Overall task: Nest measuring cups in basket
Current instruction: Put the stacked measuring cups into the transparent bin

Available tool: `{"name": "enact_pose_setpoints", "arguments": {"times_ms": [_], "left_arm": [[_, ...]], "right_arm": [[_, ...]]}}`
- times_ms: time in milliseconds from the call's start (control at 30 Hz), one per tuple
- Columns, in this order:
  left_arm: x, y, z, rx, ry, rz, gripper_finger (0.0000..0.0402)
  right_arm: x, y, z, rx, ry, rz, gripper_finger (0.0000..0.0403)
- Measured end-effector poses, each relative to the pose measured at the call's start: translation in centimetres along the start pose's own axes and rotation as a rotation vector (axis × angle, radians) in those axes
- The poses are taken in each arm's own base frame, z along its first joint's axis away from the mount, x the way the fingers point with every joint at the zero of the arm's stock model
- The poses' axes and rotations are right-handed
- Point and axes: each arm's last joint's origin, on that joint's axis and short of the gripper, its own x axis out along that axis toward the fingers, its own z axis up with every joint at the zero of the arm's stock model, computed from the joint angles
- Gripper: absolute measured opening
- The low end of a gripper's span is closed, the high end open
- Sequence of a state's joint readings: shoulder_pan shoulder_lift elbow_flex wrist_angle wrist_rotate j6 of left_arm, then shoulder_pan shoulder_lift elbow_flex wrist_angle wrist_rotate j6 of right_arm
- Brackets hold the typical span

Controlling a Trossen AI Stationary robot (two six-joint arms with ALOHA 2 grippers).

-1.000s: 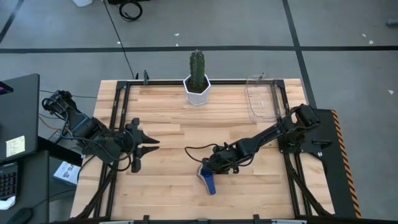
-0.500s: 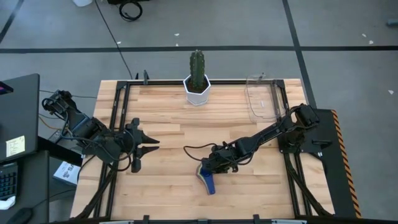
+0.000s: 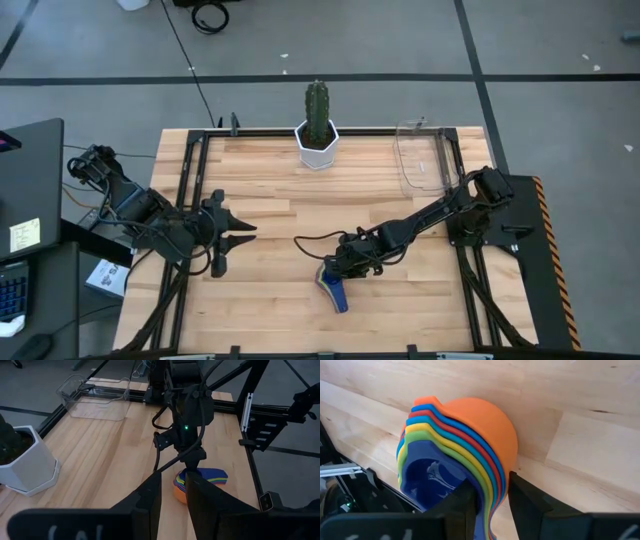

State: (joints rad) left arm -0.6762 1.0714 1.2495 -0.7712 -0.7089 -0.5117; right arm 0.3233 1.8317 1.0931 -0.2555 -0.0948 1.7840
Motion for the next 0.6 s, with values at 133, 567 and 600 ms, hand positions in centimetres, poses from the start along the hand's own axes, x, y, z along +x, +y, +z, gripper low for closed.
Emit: {"name": "enact_pose_setpoints", "arguments": {"times_ms": [133,567,600], "left_arm": [[0.00,-0.01,0.00,0.000,0.000,0.000,0.0091],[0.00,0.00,0.00,0.000,0.000,0.000,0.0091],[0.00,0.00,0.00,0.000,0.000,0.000,0.0091]], "right_arm": [[0.00,0.02,-0.01,0.000,0.002,0.002,0.0108],[0.07,0.21,-0.06,-0.057,0.006,0.026,0.0109],[0.07,0.21,-0.06,-0.068,0.007,0.025,0.0109]]}}
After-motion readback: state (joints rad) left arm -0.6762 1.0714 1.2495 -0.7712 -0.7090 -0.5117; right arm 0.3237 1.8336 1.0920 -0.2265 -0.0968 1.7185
